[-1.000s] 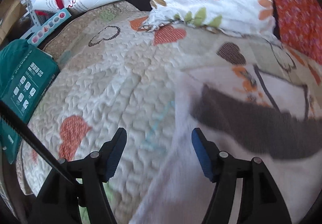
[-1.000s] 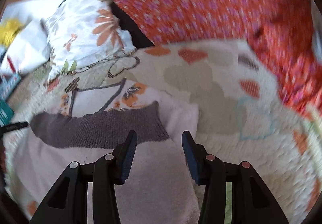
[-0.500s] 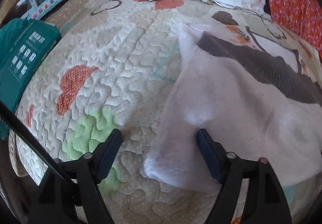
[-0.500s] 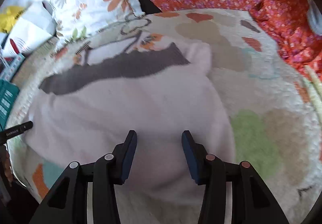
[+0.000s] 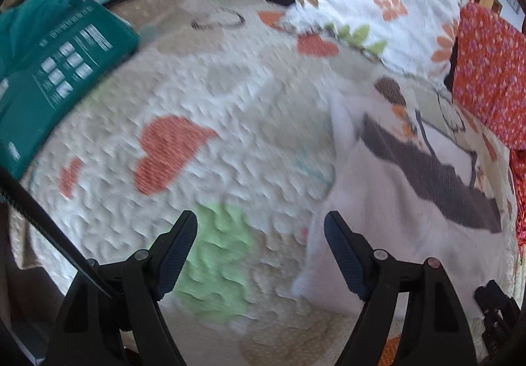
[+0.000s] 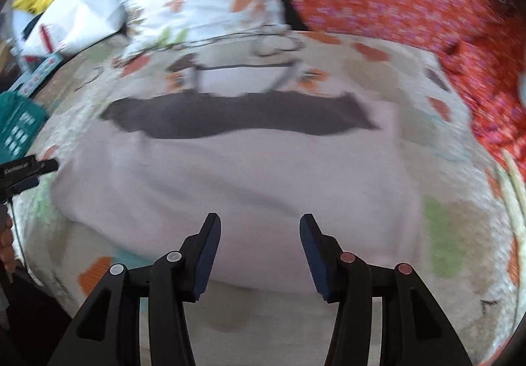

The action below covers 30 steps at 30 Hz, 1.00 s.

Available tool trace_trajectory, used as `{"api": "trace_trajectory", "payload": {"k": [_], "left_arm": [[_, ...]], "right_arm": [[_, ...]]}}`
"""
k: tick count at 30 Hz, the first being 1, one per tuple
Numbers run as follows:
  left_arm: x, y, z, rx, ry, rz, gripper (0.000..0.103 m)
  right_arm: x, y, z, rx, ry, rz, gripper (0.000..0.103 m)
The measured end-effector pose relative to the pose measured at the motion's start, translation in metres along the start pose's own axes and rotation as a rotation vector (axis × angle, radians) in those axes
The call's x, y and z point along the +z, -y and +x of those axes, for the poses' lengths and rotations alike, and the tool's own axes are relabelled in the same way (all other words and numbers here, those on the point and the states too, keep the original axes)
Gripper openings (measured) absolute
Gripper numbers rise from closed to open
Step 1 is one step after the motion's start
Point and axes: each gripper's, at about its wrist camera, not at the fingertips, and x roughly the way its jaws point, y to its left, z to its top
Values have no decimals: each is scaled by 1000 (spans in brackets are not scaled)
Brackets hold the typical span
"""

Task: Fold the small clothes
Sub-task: 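Release the top and withdraw both grippers from it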

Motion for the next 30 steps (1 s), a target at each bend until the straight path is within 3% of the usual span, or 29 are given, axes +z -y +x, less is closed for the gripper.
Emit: {"api": "trace_trajectory", "payload": {"k": [2, 4, 6, 9, 12, 14, 17, 23, 27, 30], "left_arm": [[5, -14, -10, 24, 41, -26, 79], [11, -30, -18, 43, 70, -64, 79], [16, -47, -26, 65, 99, -103, 79], [22, -67, -35, 81, 136, -148, 79], [24, -76, -43, 86, 163, -160, 79], [25, -79, -46, 87, 176, -150, 79], [24, -79, -49, 88, 187, -141, 79], [23, -80, -46, 67, 167, -144, 79], [22, -79, -45, 67, 169, -146, 79], [21, -76, -44, 62, 168, -146, 79]], "right_arm": [[13, -32, 8, 65, -9, -57, 52], [27, -65, 15, 149, -8, -98, 34], [40, -98, 26, 232, -26, -123, 33], [50, -144, 57, 281, -78, -154, 33], [50, -183, 102, 338, -214, -159, 34], [51, -195, 102, 350, -191, -169, 36], [55, -205, 92, 508, -237, -182, 36], [48, -201, 54, 394, -139, -325, 36], [33, -190, 42, 294, -96, -410, 48], [25, -183, 38, 249, -82, -472, 49]]}}
